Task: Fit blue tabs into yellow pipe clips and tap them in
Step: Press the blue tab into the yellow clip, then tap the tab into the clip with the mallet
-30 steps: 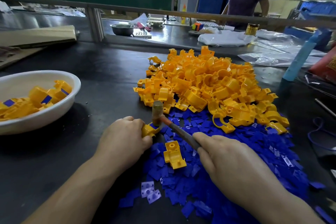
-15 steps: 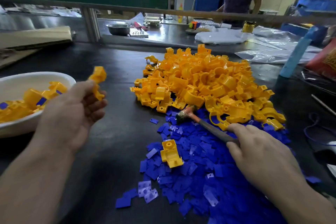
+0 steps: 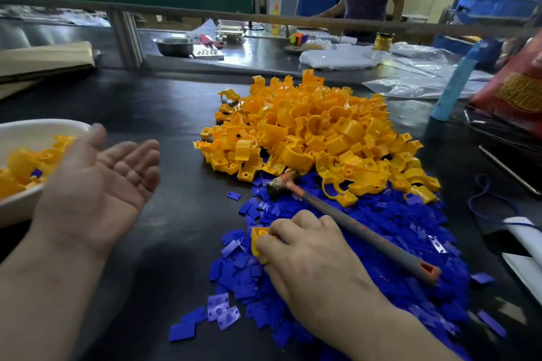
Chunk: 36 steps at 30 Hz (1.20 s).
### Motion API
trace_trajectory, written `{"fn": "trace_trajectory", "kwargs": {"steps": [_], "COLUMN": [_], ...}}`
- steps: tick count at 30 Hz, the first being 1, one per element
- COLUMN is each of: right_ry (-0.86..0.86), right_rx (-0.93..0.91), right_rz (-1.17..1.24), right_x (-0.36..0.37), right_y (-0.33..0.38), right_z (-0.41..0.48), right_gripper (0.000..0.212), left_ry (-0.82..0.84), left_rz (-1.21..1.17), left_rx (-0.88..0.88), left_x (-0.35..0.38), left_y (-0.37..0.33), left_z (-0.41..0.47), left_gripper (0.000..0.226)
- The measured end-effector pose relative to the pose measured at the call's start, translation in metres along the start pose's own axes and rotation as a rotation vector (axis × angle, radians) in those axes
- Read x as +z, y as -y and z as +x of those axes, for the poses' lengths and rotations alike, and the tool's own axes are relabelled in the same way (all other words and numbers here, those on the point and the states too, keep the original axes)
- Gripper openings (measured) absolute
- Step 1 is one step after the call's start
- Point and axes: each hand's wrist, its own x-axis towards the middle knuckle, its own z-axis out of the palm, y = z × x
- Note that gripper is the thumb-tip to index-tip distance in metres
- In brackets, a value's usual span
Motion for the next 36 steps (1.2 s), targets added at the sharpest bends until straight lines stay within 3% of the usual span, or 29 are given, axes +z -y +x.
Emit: {"fn": "trace_trajectory", "kwargs": {"steps": [2, 5, 9, 14, 18, 21, 24, 25, 28, 30, 36], "right_ry": [-0.037, -0.089, -0.165, -0.217, -0.163, -0.166, -0.2, -0.2, -0.216, -0.218, -0.214], "right_rx": [0.021, 0.086, 0.165, 0.245, 0.203, 0.225, 0.23, 0.231, 0.21, 0.197, 0.182], "right_rz": [0.035, 0.123, 0.327, 0.695, 0.727, 0.751, 0.709, 0.689, 0.666, 0.646, 0.62], "right_x": [0.001, 0.002, -0.002, -0.01, -0.01, -0.012, -0.013, -0.013, -0.014, -0.015, -0.018], "right_y": [-0.005, -0.014, -0.018, -0.017, -0.016, -0.016, -0.016, -0.016, -0.016, -0.016, -0.018], "right_z": [-0.003, -0.009, -0.012, -0.014, -0.015, -0.016, -0.016, -0.016, -0.016, -0.015, -0.015], "right_gripper": [0.022, 0.025, 0.027, 0.04, 0.036, 0.036, 0.037, 0.037, 0.036, 0.034, 0.027], "left_ry": [-0.021, -0.108, -0.13, 0.299, 0.482, 0.363, 0.051, -0.049, -0.184, -0.187, -0.228], "left_rz": [0.075, 0.053, 0.213, 0.748, 0.839, 0.988, 1.742, 1.914, 2.209, 2.276, 2.001], "left_rx": [0.044, 0.106, -0.012, -0.226, -0.308, -0.18, 0.374, 0.444, 0.172, 0.073, 0.375], "left_x": [0.021, 0.035, 0.045, 0.074, 0.087, 0.086, 0.064, 0.054, 0.032, 0.025, 0.028], "left_y": [0.007, -0.002, -0.002, 0.035, 0.05, 0.045, 0.027, 0.02, 0.011, 0.015, 0.007], "left_z": [-0.018, -0.039, -0.057, -0.09, -0.108, -0.105, -0.081, -0.072, -0.056, -0.054, -0.054], "left_gripper": [0.037, 0.02, 0.015, 0.021, 0.023, 0.029, 0.048, 0.054, 0.055, 0.046, 0.026]}}
